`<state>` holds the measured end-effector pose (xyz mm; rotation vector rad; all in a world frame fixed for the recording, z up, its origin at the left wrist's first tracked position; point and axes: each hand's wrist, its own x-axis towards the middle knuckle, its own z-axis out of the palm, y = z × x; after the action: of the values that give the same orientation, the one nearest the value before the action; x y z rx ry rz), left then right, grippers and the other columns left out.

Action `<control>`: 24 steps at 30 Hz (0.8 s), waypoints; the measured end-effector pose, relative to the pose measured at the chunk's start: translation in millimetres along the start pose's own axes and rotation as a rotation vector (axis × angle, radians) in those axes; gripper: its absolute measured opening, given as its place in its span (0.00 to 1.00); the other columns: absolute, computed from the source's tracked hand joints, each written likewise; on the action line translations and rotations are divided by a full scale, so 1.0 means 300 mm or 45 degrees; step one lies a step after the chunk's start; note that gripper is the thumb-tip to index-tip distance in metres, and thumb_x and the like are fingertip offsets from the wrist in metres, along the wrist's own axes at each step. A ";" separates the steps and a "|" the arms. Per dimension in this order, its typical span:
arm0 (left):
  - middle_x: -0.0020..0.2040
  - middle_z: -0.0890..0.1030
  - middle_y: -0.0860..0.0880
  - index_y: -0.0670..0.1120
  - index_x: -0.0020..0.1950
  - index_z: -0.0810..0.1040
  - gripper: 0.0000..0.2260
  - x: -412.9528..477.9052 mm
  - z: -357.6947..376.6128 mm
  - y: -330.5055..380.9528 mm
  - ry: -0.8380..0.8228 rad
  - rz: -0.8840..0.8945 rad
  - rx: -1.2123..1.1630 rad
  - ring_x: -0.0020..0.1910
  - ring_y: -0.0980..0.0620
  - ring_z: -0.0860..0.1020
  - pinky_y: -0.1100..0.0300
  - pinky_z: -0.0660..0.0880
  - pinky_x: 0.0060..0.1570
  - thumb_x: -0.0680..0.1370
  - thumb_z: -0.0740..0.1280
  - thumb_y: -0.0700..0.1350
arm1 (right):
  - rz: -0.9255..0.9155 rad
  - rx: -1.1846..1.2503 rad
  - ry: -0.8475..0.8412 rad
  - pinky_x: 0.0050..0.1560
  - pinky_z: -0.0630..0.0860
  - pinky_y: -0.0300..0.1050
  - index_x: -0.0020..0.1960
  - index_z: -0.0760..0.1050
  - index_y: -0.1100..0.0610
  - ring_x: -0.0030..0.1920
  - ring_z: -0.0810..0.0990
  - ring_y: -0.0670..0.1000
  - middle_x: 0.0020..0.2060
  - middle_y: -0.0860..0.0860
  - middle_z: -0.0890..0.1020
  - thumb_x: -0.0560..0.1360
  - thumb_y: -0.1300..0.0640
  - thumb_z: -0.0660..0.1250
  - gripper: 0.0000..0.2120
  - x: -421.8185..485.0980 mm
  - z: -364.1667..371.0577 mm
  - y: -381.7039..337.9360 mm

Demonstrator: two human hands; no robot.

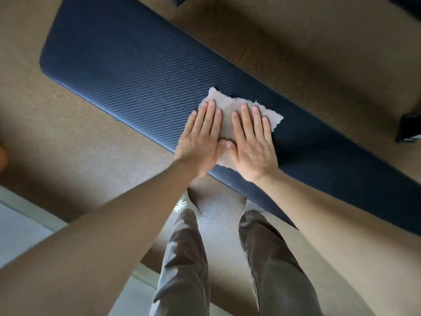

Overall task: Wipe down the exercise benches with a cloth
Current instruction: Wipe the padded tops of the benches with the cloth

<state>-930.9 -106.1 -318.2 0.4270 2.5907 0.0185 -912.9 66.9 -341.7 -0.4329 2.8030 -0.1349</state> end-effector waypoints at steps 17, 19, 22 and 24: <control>0.84 0.44 0.43 0.43 0.84 0.41 0.31 -0.012 0.023 -0.189 0.125 -0.135 -0.068 0.84 0.45 0.43 0.42 0.46 0.81 0.86 0.44 0.59 | -0.030 -0.018 -0.039 0.80 0.48 0.65 0.84 0.49 0.57 0.82 0.46 0.65 0.83 0.58 0.49 0.84 0.41 0.51 0.34 0.142 -0.026 -0.153; 0.84 0.44 0.43 0.43 0.84 0.42 0.32 -0.121 0.075 -0.191 0.108 -0.168 -0.099 0.84 0.45 0.42 0.42 0.47 0.81 0.86 0.46 0.59 | -0.079 0.007 -0.047 0.80 0.48 0.65 0.84 0.50 0.56 0.82 0.46 0.64 0.84 0.55 0.49 0.84 0.41 0.53 0.34 0.064 0.003 -0.208; 0.84 0.46 0.43 0.43 0.84 0.46 0.31 -0.249 0.131 -0.200 0.098 -0.217 -0.168 0.84 0.45 0.44 0.41 0.49 0.81 0.86 0.52 0.56 | -0.126 0.057 -0.058 0.80 0.50 0.64 0.84 0.53 0.55 0.83 0.47 0.63 0.83 0.53 0.52 0.83 0.43 0.56 0.33 -0.023 0.034 -0.285; 0.84 0.45 0.44 0.43 0.84 0.45 0.31 -0.309 0.150 -0.203 0.071 -0.233 -0.174 0.84 0.46 0.43 0.42 0.48 0.81 0.86 0.53 0.53 | -0.125 0.084 -0.078 0.80 0.50 0.64 0.84 0.54 0.53 0.83 0.47 0.62 0.83 0.52 0.53 0.82 0.46 0.57 0.32 -0.054 0.040 -0.330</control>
<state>-850.9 -195.3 -318.0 0.1416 2.6527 0.1446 -866.7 -22.6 -335.0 -0.5494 2.7091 -0.2306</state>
